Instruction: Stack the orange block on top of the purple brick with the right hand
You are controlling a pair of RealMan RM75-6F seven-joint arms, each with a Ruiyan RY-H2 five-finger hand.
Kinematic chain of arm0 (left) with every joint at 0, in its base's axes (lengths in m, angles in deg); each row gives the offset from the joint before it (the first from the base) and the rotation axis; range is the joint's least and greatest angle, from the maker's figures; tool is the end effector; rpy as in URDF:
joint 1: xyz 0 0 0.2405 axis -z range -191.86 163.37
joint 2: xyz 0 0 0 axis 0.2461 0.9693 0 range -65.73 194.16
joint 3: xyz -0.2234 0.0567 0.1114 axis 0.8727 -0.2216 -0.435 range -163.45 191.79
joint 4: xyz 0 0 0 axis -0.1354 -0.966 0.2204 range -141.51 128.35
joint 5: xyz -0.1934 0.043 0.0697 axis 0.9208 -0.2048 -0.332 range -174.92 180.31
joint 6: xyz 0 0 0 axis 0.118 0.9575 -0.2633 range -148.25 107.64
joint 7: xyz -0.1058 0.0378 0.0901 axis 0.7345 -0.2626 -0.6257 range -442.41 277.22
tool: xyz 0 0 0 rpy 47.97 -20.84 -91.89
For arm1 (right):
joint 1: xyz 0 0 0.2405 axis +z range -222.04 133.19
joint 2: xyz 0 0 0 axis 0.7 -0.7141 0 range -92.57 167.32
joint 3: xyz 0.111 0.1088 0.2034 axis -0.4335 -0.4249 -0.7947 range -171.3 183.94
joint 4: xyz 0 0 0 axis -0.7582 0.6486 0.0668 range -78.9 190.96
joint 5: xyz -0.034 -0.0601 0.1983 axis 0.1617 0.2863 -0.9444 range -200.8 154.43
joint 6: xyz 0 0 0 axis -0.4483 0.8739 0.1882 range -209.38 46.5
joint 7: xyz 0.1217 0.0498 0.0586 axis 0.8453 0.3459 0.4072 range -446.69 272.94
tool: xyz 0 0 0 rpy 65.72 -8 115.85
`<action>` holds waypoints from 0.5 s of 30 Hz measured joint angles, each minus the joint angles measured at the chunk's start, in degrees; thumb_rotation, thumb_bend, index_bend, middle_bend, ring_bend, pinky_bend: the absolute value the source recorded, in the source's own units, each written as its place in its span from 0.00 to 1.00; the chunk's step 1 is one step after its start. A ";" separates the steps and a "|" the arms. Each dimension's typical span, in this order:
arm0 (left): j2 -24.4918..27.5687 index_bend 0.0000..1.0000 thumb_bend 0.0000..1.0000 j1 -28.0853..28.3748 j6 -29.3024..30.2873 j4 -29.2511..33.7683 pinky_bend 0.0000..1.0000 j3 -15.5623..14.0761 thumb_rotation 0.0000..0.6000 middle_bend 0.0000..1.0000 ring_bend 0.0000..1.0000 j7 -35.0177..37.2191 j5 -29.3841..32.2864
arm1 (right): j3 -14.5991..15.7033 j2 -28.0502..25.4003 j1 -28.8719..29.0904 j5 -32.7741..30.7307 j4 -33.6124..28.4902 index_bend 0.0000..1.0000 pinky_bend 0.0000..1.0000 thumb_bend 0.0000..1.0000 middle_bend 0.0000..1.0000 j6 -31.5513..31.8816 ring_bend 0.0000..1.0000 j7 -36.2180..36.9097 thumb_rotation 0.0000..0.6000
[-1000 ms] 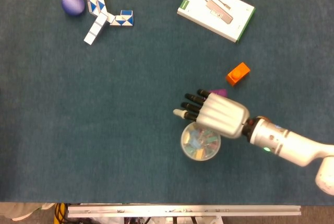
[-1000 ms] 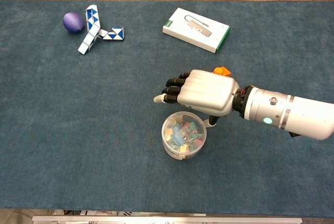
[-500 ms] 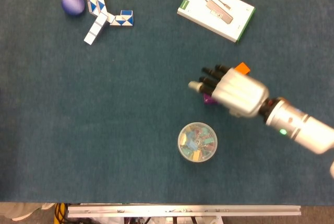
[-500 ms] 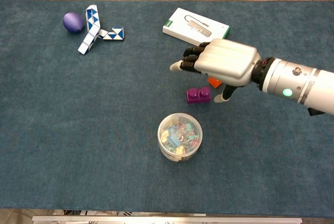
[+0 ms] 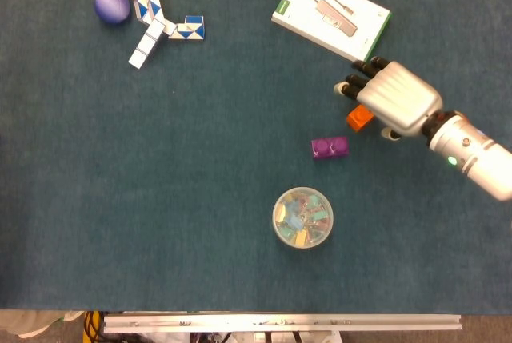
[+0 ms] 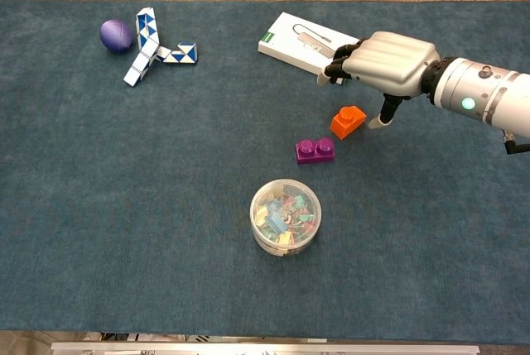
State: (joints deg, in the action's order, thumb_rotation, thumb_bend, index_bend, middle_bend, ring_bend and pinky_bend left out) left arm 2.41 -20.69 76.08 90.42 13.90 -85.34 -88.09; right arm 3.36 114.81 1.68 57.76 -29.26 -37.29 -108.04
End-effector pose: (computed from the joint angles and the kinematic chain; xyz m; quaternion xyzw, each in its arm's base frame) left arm -0.3083 0.1083 0.1793 -0.5528 -0.3834 -0.3835 0.6327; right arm -0.1645 -0.3367 0.0072 0.8784 -0.1920 0.2526 0.3573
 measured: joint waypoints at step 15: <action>-0.07 0.33 0.24 -0.13 0.09 -0.34 0.18 -0.03 1.00 0.33 0.29 0.35 0.10 | 0.69 5.35 1.40 -3.28 7.37 0.35 0.26 0.08 0.32 -2.90 0.16 -2.14 1.00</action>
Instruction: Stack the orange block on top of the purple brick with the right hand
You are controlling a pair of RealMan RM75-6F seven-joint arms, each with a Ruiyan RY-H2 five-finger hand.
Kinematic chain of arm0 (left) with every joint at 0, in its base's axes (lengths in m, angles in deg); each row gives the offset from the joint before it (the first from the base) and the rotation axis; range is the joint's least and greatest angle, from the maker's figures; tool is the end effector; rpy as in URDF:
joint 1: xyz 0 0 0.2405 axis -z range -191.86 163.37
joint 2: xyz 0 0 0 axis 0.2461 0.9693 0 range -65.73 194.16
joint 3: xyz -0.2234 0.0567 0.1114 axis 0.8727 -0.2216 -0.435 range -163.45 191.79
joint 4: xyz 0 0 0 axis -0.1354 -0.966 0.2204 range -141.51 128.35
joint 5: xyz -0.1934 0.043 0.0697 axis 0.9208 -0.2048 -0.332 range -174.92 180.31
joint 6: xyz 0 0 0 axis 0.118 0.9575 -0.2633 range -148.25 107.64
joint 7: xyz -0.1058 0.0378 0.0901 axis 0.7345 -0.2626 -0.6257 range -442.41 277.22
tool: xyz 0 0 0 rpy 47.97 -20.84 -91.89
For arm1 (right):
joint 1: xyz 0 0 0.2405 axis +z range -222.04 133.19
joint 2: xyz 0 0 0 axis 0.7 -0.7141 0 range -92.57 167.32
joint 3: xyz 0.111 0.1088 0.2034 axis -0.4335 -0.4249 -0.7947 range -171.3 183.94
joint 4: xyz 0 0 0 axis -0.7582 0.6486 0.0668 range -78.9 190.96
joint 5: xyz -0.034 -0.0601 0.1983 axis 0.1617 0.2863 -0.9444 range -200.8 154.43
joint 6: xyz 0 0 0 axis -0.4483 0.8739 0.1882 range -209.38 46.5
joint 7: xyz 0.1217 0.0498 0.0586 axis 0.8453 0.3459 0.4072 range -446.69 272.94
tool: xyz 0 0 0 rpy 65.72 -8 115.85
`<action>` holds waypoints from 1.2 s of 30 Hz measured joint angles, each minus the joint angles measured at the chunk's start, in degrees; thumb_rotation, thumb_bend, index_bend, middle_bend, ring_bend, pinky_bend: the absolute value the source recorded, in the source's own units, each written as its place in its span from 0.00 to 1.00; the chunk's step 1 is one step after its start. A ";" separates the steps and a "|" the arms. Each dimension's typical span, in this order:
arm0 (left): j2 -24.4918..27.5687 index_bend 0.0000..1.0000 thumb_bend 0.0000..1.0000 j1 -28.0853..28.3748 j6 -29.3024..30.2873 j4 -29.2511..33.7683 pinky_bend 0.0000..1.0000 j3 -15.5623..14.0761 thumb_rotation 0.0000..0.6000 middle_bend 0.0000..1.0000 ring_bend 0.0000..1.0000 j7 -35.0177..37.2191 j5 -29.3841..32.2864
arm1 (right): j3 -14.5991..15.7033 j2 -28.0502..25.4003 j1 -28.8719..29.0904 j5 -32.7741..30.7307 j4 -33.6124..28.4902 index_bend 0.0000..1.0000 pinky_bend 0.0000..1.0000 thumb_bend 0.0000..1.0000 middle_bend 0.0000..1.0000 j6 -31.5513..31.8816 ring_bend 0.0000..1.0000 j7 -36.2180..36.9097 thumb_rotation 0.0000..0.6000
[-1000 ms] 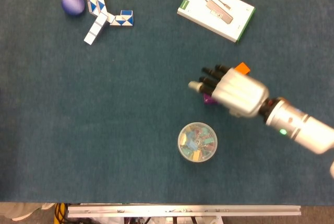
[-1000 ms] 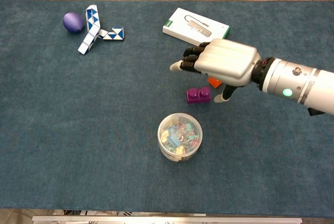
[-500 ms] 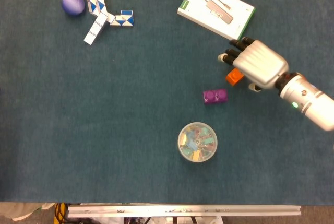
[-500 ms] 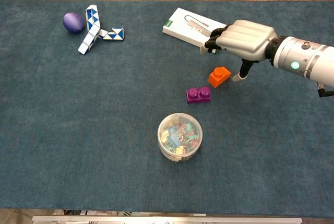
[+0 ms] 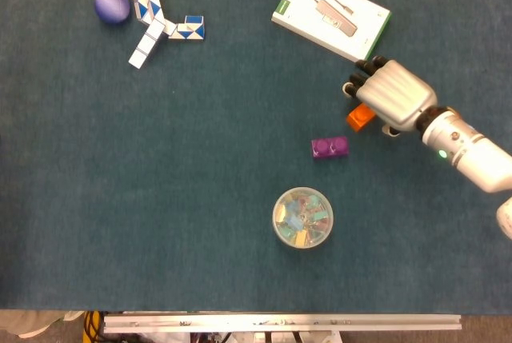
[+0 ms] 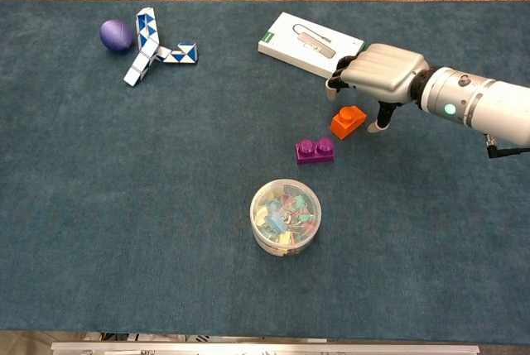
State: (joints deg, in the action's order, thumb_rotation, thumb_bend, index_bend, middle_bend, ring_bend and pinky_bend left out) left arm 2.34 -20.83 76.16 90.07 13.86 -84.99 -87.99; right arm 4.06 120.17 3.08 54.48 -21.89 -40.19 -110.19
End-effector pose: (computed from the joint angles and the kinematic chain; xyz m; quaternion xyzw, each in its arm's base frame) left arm -0.3098 0.1072 0.1795 -0.5516 -0.3845 -0.3830 0.6334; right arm -0.1779 -0.3492 -0.0171 0.8842 -0.1919 0.2154 0.3673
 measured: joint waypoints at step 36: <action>-0.03 0.33 0.24 -0.03 -0.12 -0.44 0.18 -0.02 1.00 0.33 0.29 0.36 0.04 | 0.31 4.29 -0.07 -1.26 3.79 0.61 0.28 0.29 0.40 2.41 0.23 -2.61 1.00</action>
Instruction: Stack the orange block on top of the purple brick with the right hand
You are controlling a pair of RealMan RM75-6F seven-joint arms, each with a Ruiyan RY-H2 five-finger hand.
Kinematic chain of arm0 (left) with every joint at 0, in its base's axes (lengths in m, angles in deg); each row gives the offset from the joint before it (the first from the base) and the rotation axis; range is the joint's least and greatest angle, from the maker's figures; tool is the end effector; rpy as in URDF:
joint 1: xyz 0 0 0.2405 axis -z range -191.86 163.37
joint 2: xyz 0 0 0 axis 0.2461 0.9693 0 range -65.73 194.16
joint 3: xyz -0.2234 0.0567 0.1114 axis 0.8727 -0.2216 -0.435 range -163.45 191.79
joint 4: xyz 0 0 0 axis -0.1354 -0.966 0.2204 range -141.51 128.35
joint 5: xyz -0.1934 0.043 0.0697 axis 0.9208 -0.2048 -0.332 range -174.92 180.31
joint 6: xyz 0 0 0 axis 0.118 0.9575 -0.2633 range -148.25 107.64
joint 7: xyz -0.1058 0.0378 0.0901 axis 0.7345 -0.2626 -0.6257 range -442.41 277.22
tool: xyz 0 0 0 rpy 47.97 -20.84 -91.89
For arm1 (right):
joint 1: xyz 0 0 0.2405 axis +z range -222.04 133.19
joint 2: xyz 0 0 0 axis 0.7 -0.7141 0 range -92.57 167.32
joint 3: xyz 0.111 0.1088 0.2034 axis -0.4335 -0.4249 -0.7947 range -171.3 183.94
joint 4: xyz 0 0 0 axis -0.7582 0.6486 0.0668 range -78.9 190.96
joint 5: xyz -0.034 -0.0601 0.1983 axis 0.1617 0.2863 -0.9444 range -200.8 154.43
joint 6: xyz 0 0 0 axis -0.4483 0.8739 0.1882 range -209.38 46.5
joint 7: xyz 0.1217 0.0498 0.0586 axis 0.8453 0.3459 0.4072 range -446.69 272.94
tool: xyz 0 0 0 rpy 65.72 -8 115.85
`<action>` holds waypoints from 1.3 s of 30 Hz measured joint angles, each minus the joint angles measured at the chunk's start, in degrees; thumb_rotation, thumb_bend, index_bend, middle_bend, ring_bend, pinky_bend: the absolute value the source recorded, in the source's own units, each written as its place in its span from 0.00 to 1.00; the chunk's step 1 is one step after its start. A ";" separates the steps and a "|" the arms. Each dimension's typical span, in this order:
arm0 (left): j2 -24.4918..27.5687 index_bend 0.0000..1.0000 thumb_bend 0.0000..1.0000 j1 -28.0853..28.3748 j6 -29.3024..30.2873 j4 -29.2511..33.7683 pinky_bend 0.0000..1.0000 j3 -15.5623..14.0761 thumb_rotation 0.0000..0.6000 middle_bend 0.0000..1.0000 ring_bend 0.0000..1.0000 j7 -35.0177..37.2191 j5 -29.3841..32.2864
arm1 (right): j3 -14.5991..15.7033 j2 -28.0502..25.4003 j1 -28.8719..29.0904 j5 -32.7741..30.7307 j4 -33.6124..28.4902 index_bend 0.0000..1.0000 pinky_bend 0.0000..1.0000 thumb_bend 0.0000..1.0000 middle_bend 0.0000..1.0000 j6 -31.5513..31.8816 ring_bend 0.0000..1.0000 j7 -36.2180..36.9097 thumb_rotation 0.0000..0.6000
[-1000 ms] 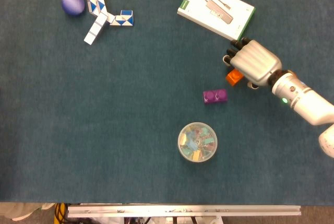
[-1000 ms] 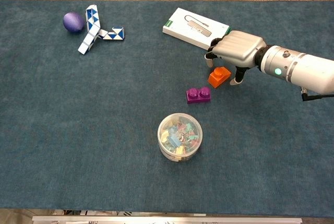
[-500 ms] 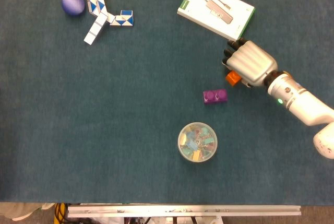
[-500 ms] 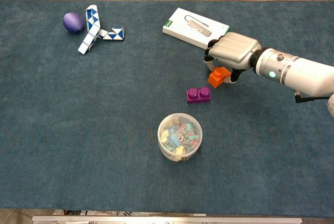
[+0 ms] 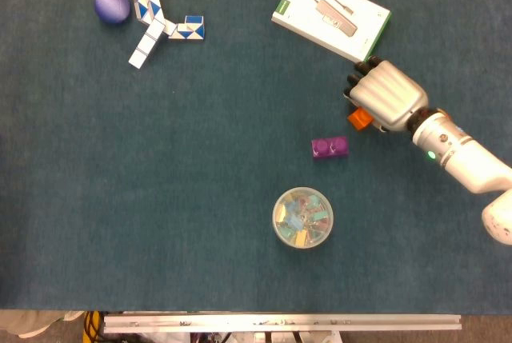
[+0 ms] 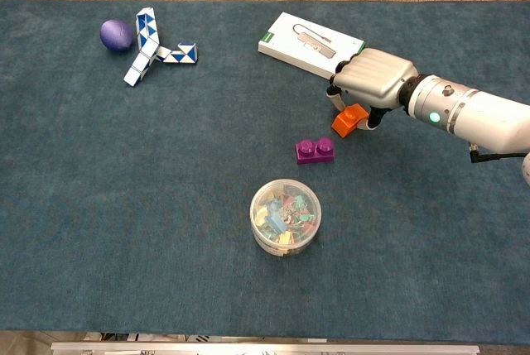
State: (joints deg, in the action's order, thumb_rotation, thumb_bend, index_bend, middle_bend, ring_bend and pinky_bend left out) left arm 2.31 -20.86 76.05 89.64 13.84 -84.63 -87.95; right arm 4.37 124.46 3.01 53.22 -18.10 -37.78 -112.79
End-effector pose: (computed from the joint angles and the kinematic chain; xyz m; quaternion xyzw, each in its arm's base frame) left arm -0.3114 0.1068 0.1796 -0.5522 -0.3851 -0.3820 0.6332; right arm -0.1777 -0.3510 -0.0329 0.8789 -0.1797 0.2204 0.3830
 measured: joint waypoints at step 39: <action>0.09 0.33 0.24 0.71 -1.11 0.15 0.18 -0.21 1.00 0.33 0.29 0.13 -0.36 | 0.34 -8.11 -0.78 -24.23 -32.57 0.62 0.29 0.36 0.40 13.40 0.25 -20.05 1.00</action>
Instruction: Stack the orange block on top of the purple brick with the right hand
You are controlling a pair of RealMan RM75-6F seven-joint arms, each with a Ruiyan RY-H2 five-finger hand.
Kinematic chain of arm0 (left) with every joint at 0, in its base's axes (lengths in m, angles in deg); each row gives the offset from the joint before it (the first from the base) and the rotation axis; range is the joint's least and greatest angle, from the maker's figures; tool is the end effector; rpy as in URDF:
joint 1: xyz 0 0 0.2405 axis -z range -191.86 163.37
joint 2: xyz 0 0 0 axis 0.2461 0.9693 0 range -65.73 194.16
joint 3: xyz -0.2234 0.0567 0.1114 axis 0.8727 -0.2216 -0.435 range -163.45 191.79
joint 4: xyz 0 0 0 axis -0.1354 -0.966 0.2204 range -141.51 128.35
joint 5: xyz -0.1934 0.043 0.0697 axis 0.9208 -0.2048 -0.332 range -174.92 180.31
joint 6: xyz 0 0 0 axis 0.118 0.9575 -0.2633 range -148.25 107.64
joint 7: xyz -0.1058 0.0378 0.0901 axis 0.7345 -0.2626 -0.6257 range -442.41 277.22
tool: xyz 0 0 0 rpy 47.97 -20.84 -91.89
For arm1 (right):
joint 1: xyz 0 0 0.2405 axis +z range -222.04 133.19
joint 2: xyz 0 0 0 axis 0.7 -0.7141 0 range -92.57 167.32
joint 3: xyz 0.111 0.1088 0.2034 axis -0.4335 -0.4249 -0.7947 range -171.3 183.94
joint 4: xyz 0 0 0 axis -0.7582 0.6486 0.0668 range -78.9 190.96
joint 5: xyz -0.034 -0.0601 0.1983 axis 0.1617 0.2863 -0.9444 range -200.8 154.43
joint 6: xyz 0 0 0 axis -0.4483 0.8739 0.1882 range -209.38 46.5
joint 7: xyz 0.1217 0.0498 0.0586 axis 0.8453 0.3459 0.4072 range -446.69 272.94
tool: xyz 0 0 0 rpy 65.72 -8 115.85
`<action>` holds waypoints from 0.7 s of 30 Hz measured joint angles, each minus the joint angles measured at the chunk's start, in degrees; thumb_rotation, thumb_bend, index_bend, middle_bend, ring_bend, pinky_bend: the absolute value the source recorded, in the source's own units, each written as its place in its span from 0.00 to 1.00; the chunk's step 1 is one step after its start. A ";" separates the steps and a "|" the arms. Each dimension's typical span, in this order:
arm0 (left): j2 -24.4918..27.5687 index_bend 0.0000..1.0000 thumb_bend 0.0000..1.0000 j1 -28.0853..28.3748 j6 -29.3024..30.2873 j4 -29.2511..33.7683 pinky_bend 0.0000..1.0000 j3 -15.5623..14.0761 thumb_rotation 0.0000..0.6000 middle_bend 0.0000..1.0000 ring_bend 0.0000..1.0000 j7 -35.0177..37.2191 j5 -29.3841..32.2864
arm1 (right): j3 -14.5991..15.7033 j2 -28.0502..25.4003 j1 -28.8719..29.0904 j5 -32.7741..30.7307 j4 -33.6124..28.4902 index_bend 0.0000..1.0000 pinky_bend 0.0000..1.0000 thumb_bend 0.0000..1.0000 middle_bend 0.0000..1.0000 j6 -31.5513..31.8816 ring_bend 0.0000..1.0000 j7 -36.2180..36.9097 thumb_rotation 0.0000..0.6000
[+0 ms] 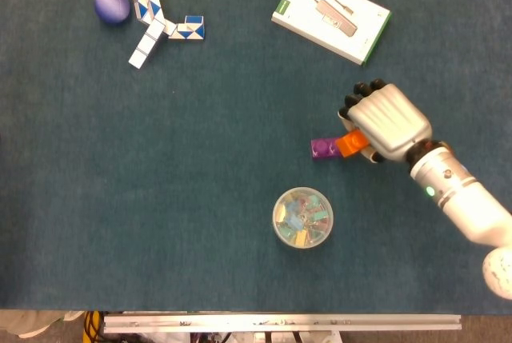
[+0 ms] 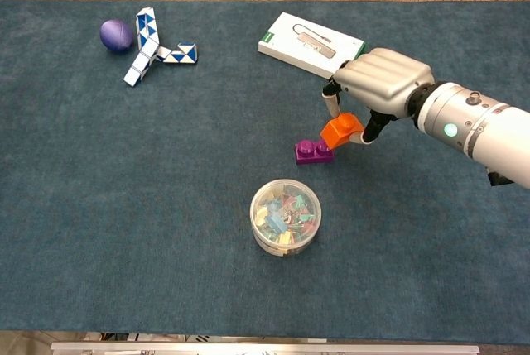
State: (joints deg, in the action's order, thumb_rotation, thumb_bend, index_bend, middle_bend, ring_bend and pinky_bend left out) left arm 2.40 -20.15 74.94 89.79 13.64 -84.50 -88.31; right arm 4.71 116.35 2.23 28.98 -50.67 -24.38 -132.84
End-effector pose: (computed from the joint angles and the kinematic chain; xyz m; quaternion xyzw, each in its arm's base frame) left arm -0.3100 0.1103 0.1766 -0.5602 -0.3886 -0.3821 0.6239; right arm -0.1277 -0.2864 -0.0019 0.8393 -0.2870 0.2434 0.3924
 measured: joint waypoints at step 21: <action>-0.24 0.33 0.24 0.53 -0.85 -1.71 0.18 0.04 1.00 0.33 0.29 1.96 0.55 | 1.29 9.95 0.12 -6.09 0.06 0.62 0.30 0.36 0.40 10.48 0.25 -8.10 1.00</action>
State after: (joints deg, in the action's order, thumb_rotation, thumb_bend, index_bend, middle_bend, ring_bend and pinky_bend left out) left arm 2.16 -19.62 74.09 88.08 13.68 -82.54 -87.76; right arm 6.00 126.30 2.35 22.89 -50.61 -13.90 -140.94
